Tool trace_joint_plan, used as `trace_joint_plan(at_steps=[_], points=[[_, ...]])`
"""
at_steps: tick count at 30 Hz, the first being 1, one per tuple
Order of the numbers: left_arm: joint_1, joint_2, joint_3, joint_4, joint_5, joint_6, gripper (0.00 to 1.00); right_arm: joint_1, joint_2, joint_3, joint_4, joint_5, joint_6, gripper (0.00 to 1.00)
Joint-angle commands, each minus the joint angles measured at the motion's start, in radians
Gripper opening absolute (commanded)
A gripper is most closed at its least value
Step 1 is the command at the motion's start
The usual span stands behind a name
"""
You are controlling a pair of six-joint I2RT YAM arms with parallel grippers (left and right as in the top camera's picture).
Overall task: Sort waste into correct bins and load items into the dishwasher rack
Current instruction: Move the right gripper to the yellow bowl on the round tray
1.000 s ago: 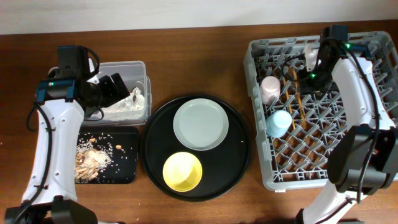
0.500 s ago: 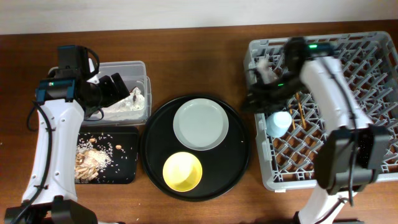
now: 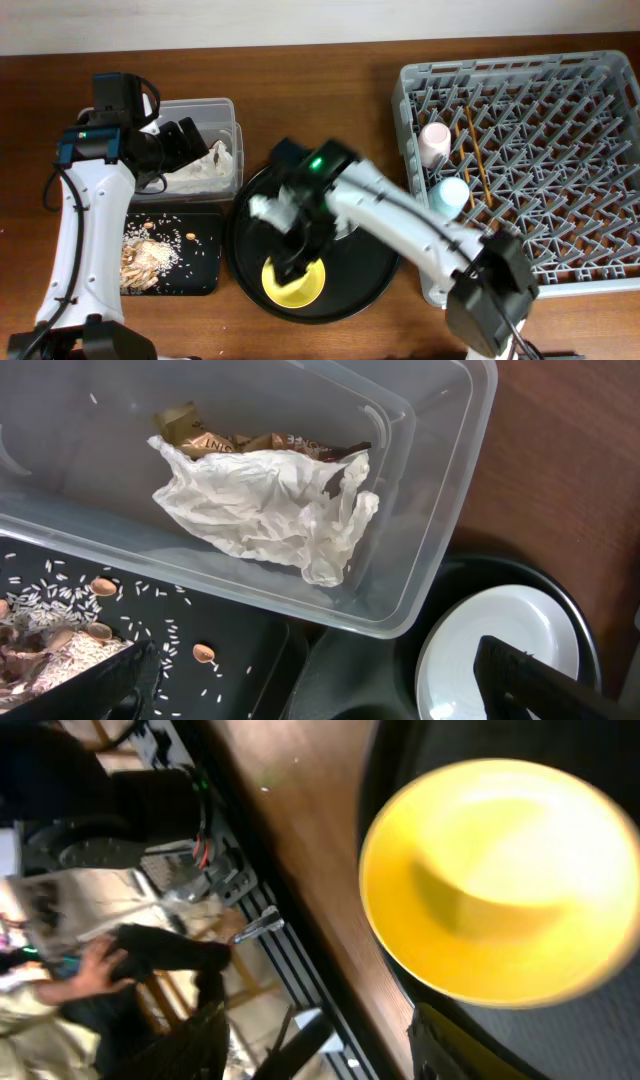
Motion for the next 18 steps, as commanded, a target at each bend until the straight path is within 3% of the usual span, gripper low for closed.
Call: trace_joint_plan(at_steps=[1, 6, 18], points=[[0.002, -0.011, 0.016, -0.002, -0.007, 0.008, 0.99, 0.099, -0.003, -0.005, 0.057, 0.261, 0.226, 0.59], [0.002, -0.011, 0.016, -0.002, -0.007, 0.008, 0.99, 0.22, -0.003, -0.005, 0.083, 0.625, 0.457, 0.59], [0.002, -0.011, 0.016, -0.002, -0.007, 0.008, 0.99, 0.301, 0.004, -0.005, 0.123, 0.62, 0.483, 0.41]])
